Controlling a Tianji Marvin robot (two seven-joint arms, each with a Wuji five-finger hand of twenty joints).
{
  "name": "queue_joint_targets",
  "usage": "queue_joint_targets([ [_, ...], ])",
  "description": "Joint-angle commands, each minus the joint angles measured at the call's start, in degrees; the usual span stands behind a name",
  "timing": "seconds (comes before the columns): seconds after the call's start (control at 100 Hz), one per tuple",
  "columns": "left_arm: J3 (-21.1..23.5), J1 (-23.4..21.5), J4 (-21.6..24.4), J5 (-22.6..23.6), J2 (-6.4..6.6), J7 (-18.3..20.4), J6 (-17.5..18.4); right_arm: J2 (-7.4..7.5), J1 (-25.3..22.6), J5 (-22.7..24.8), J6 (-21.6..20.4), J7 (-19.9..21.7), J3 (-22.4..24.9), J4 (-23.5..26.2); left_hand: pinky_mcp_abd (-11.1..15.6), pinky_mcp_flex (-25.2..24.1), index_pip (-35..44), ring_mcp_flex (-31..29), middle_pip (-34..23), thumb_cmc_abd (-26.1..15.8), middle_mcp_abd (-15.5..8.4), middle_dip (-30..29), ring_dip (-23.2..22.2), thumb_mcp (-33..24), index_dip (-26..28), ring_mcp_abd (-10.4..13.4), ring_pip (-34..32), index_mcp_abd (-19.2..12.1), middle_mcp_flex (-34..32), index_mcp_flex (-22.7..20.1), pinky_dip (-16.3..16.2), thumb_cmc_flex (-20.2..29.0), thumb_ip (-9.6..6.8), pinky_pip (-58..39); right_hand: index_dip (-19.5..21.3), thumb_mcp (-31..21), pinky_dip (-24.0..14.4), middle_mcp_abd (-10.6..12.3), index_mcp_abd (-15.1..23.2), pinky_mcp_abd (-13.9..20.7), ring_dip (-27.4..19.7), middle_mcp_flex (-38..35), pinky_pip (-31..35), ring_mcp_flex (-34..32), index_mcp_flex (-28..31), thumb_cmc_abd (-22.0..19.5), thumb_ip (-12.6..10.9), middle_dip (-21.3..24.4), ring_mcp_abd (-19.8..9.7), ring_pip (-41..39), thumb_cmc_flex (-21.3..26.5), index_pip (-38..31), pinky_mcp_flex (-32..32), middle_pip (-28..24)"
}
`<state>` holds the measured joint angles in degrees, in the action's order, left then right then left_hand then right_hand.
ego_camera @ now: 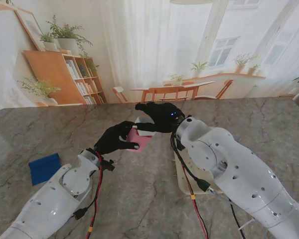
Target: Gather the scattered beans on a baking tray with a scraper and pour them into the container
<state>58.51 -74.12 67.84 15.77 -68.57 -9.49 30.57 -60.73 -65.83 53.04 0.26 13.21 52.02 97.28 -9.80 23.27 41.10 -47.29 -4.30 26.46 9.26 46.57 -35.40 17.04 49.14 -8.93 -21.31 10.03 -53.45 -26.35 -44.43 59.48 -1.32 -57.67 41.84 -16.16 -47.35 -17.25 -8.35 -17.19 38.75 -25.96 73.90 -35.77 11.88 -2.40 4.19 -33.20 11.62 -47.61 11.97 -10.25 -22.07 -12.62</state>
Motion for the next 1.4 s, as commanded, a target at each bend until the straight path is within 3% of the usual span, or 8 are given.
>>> queue_joint_targets([
  [0.0, -0.1, -0.1, 0.1, 0.0, -0.11, -0.2, 0.2, -0.19, 0.5, 0.0, -0.5, 1.0, -0.2, 0.2, 1.2, -0.6, 8.1, -2.8, -7.8, -12.4, -9.4, 4.7, -1.1, -16.2, 4.4, 3.4, -3.7, -10.0, -6.8, -4.3, -0.6, 14.1, 4.25, -0.4, 1.4, 1.3, -2.9, -0.8, -0.5, 1.5, 1.7, -0.6, 5.6, -2.4, -0.6, -2.1, -2.0, -1.6, -0.2, -2.3, -1.2, 0.8, -4.0, 1.9],
  [0.34, 0.0, -0.4, 0.4, 0.2, -0.11, -0.5, 0.1, -0.14, 2.0, -3.3, -1.5, 2.8, -1.4, -0.7, 1.1, -0.6, 8.1, -2.8, -7.8, -12.3, -9.5, 4.7, -1.1, -16.1, 4.4, 3.3, -3.7, -10.0, -6.8, -4.3, -0.6, 14.1, 4.28, -0.3, 9.2, -9.1, 7.9, 5.0, 7.5, 12.7, -2.8, -6.6, 4.9, -12.1, 2.7, 15.8, -4.1, -7.6, -9.4, -3.5, 20.0, -9.0, -18.5, -6.6],
  [0.47, 0.1, -0.4, 0.4, 0.3, -0.11, -0.6, 0.0, -0.31, 2.0, -2.8, -3.5, 0.7, -1.0, -1.7, 1.1, -0.6, 8.1, -2.8, -7.8, -12.3, -9.5, 4.7, -1.2, -16.1, 4.4, 3.3, -3.8, -10.0, -6.8, -4.3, -0.6, 14.1, 4.28, -0.3, 10.3, -32.3, 12.4, 9.0, 10.3, 16.3, -5.8, -10.1, 2.7, -16.0, 3.6, 23.9, -3.2, -6.8, -13.1, -2.1, 18.0, -13.0, -22.9, -14.5],
  [0.6, 0.2, -0.5, 0.5, 0.3, -0.09, -0.5, 0.0, -0.62, 2.1, -4.9, -5.9, -1.1, -0.6, -2.8, 1.1, -0.6, 8.1, -2.7, -7.8, -12.3, -9.5, 4.8, -1.1, -16.1, 4.4, 3.4, -3.7, -10.0, -6.9, -4.3, -0.6, 14.1, 4.27, -0.3, 9.9, -43.5, 13.8, 12.4, 12.0, 17.4, -7.4, -12.2, 0.8, -18.7, 3.8, 30.5, -2.2, -5.3, -15.2, -0.8, 20.6, -16.3, -25.1, -19.8],
  [0.71, 0.3, -0.6, 0.6, 0.3, -0.07, -0.5, -0.1, -0.69, 2.4, -4.8, -10.1, -2.9, 0.0, -4.0, 1.2, -0.6, 8.1, -2.8, -7.7, -12.3, -9.6, 4.7, -1.1, -16.1, 4.4, 3.4, -3.7, -10.1, -6.8, -4.3, -0.6, 14.0, 4.31, -0.3, 8.6, -51.1, 15.7, 15.6, 13.9, 20.2, -10.3, -13.9, -1.7, -21.5, 3.8, 41.7, 5.7, -3.8, -16.9, 1.6, 25.2, -21.0, -27.2, -23.6],
  [0.87, 0.5, -0.7, 0.8, 0.2, -0.08, -0.5, -0.2, -0.63, 2.9, -5.0, -14.6, -4.1, 0.4, -5.4, 1.1, -0.5, 8.1, -2.8, -7.8, -12.3, -9.5, 4.8, -1.1, -16.1, 4.4, 3.4, -3.7, -10.0, -6.9, -4.3, -0.6, 14.1, 4.27, -0.3, 5.0, -56.6, 22.3, 18.9, 16.9, 21.5, -10.7, -16.0, -4.7, -24.2, 3.6, 50.6, 9.5, -4.9, -18.5, 8.4, 30.8, -30.8, -28.6, -25.8],
  [0.98, 0.6, -0.8, 1.0, 0.3, -0.06, -0.6, -0.3, -0.69, 3.0, -2.9, -16.3, -6.3, 0.5, -6.1, 1.1, -0.6, 8.1, -2.8, -7.8, -12.4, -9.5, 4.8, -1.1, -16.1, 4.4, 3.4, -3.7, -10.0, -6.8, -4.3, -0.6, 14.1, 4.27, -0.3, 3.9, -58.9, 35.6, 22.3, 19.4, 22.4, -11.6, -23.2, 1.1, -27.7, 7.8, 52.8, 10.0, -6.2, -21.2, 9.8, 33.2, -40.2, -29.0, -28.1],
  [1.39, 0.8, -1.0, 1.4, 0.3, -0.02, -0.6, -0.8, -1.90, 3.3, -2.6, -17.2, -14.1, 0.1, -9.0, 1.1, -0.6, 8.1, -2.7, -7.8, -12.3, -9.5, 4.8, -1.1, -16.1, 4.4, 3.4, -3.7, -10.1, -6.8, -4.3, -0.6, 14.0, 4.29, -0.3, 1.9, -61.0, 42.6, 28.4, 32.2, 22.6, -11.9, -35.4, 5.1, -33.3, 25.0, 54.8, 10.0, -1.9, -22.7, 9.4, 35.2, -58.9, -31.7, -30.6],
])
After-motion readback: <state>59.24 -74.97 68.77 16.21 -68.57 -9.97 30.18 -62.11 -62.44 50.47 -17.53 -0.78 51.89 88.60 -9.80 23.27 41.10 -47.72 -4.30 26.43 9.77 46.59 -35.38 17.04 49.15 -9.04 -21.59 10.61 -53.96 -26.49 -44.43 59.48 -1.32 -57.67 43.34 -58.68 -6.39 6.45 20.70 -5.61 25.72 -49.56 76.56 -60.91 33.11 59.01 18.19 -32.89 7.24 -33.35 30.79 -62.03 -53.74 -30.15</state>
